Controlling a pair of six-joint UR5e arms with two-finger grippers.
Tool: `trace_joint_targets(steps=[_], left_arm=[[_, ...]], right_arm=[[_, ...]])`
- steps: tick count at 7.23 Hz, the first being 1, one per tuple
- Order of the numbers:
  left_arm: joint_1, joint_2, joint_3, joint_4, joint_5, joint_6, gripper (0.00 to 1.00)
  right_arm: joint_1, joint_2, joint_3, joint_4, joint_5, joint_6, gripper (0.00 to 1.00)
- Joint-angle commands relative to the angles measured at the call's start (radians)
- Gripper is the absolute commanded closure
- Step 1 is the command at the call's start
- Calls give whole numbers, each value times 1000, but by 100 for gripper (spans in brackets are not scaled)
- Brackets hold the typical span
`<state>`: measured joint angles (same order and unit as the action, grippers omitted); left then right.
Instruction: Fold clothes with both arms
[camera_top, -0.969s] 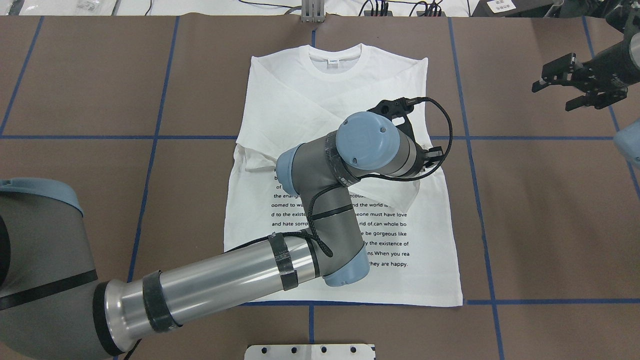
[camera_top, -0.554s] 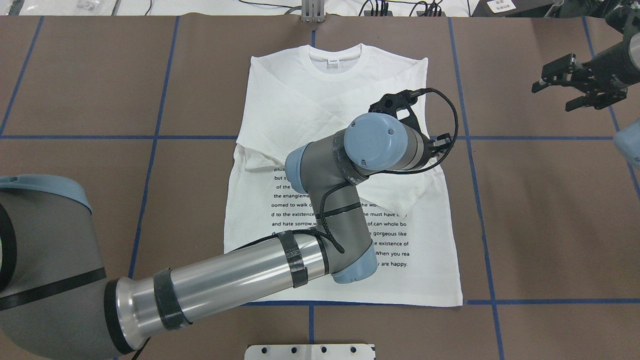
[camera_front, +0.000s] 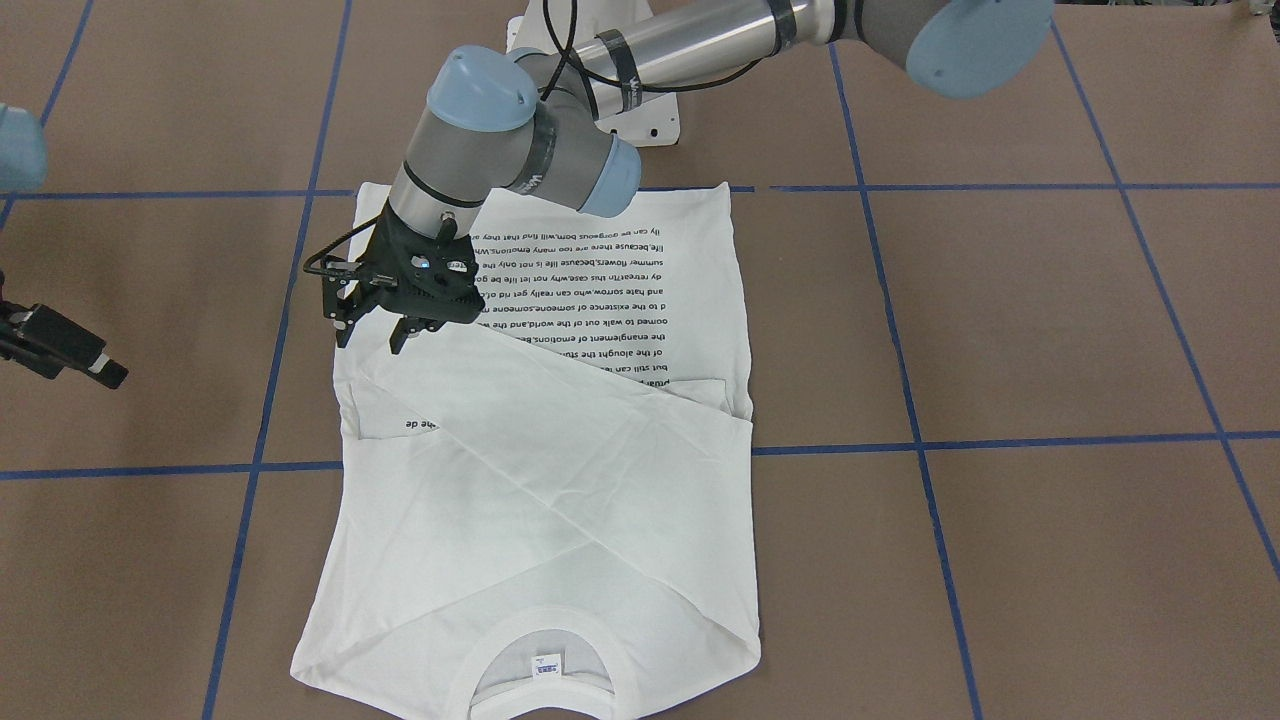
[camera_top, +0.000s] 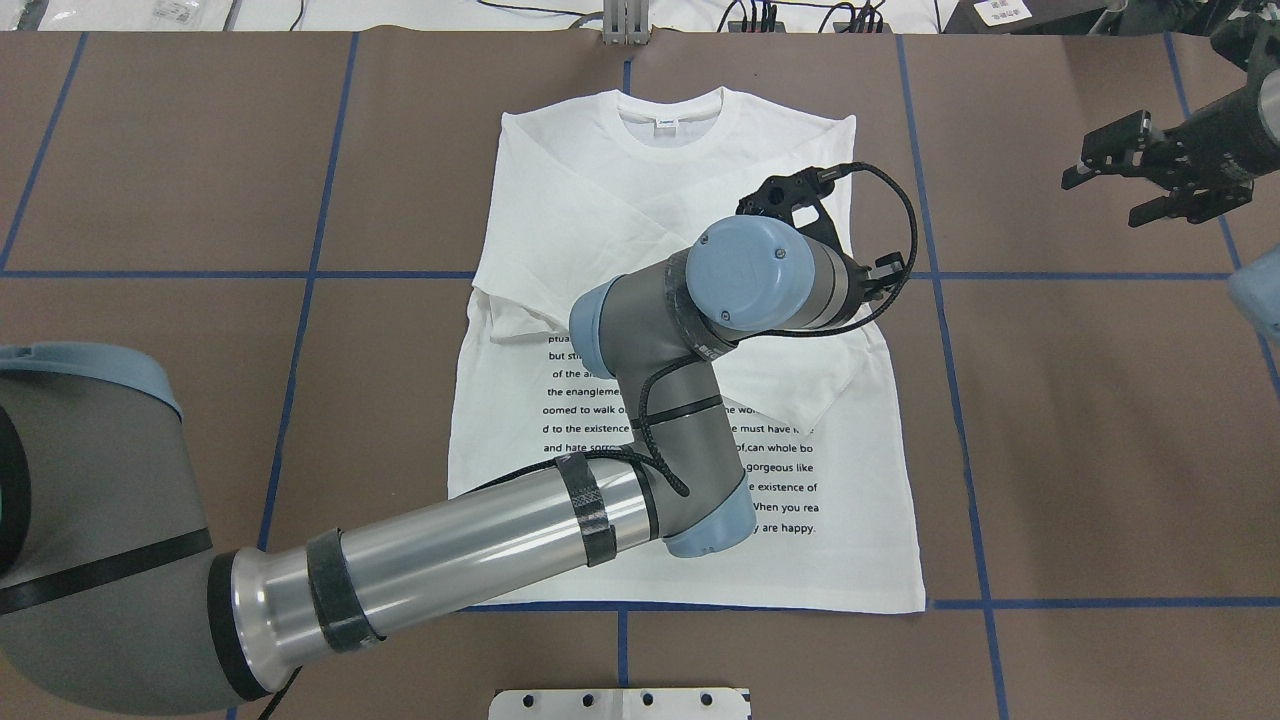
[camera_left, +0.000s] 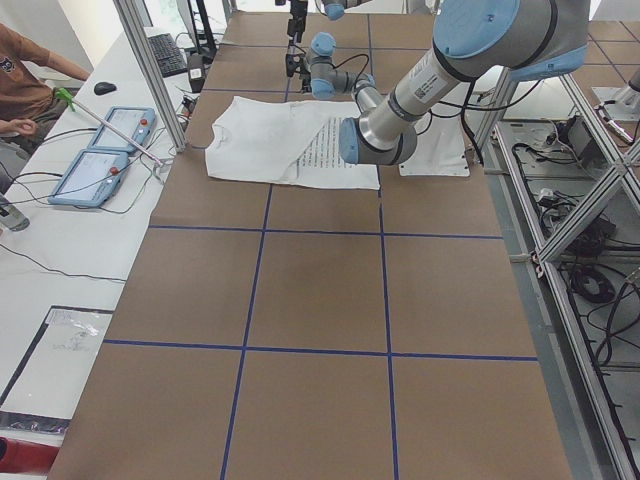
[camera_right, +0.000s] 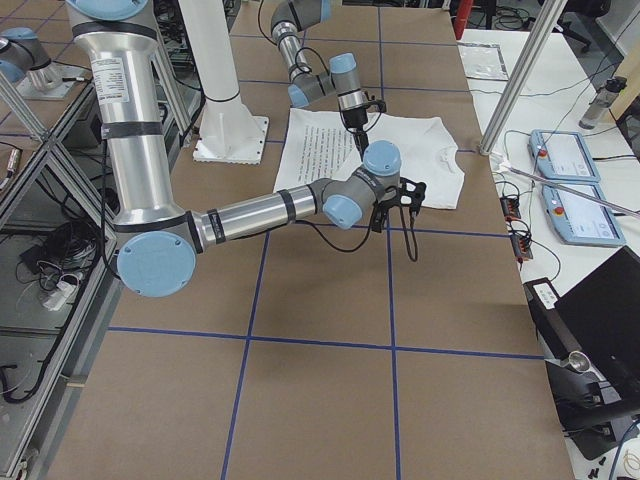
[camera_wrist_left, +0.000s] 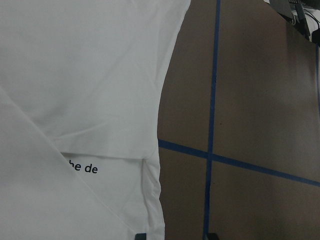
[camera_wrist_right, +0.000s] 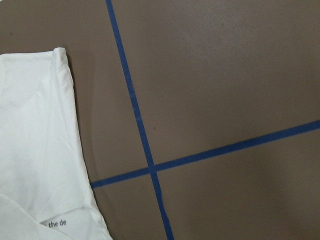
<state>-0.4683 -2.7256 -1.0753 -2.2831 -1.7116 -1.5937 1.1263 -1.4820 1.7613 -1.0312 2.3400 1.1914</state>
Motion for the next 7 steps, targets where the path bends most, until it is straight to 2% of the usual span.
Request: trace_joint_targets(steps=[1, 2, 3, 4, 5, 7], left_arm=[[-44, 178, -302, 200, -57, 33, 38], [-53, 257, -456, 340, -57, 152, 38], [-68, 383, -633, 414, -56, 202, 38], [-82, 538, -807, 422, -56, 260, 36], [-98, 625, -896, 428, -57, 291, 32], [-105, 639, -917, 462, -56, 293, 32]], right_arm=[[-167, -118, 197, 2, -149, 197, 0], [-297, -168, 281, 2, -271, 315, 1], [-450, -181, 328, 0, -415, 474, 1], [-621, -178, 349, -7, -597, 623, 1], [-754, -181, 371, -42, -720, 711, 2], [-943, -175, 389, -103, -870, 916, 13]])
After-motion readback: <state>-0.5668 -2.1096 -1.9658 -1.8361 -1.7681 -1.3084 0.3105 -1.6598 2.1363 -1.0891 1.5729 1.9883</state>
